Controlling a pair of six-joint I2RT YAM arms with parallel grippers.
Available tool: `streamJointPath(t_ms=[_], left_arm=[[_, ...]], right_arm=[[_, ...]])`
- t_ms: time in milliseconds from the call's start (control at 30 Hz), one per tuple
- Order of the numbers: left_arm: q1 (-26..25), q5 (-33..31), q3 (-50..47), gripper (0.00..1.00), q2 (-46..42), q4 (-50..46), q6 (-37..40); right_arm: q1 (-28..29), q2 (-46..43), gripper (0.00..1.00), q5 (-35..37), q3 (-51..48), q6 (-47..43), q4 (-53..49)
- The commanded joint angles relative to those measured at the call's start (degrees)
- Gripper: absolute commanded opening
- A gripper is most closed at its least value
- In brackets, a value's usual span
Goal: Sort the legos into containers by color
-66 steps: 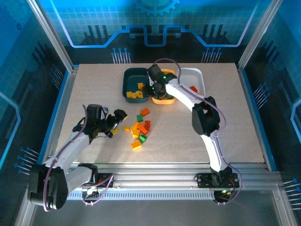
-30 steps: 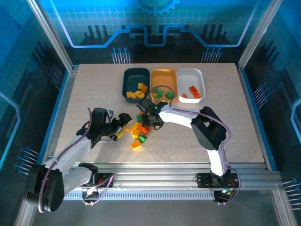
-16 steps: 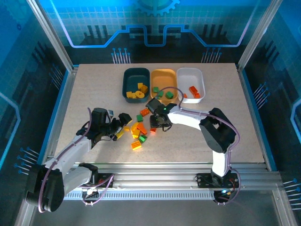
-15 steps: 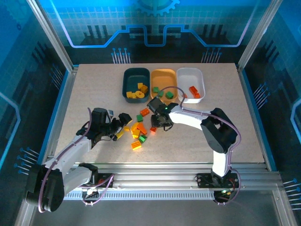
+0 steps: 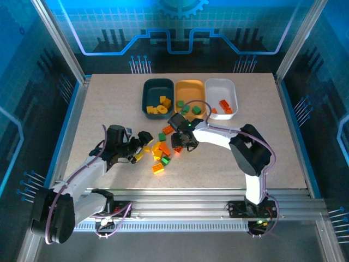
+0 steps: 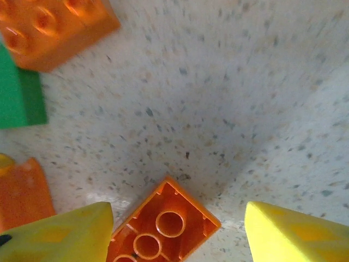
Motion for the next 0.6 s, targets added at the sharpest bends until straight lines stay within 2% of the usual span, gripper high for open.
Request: streamJointPath(t_ms=[0,167,400,567], left_arm=[[-0.3,-0.7,1.2,0.99,-0.4,-1.2,0.6],[-0.3,-0.6,0.8,0.99,0.3,-0.2,0.2],[-0.3,-0.6,0.6,0.99,-0.6,-0.8,0.2],[-0.3,-0.5,0.8,0.99,-0.6,-0.9,0.4]], right_arm=[[1.3,1.5,0.67,-0.9,0.0,4.3,-1.9],[1.6,1.9,0.63,-3.1,-0.1,4.5,0.0],[1.8,0.4,0.36,-1.8,0.3,2.4,0.6],[0.7,-3.6,0.32,0.5,0.1,-0.6,0.2]])
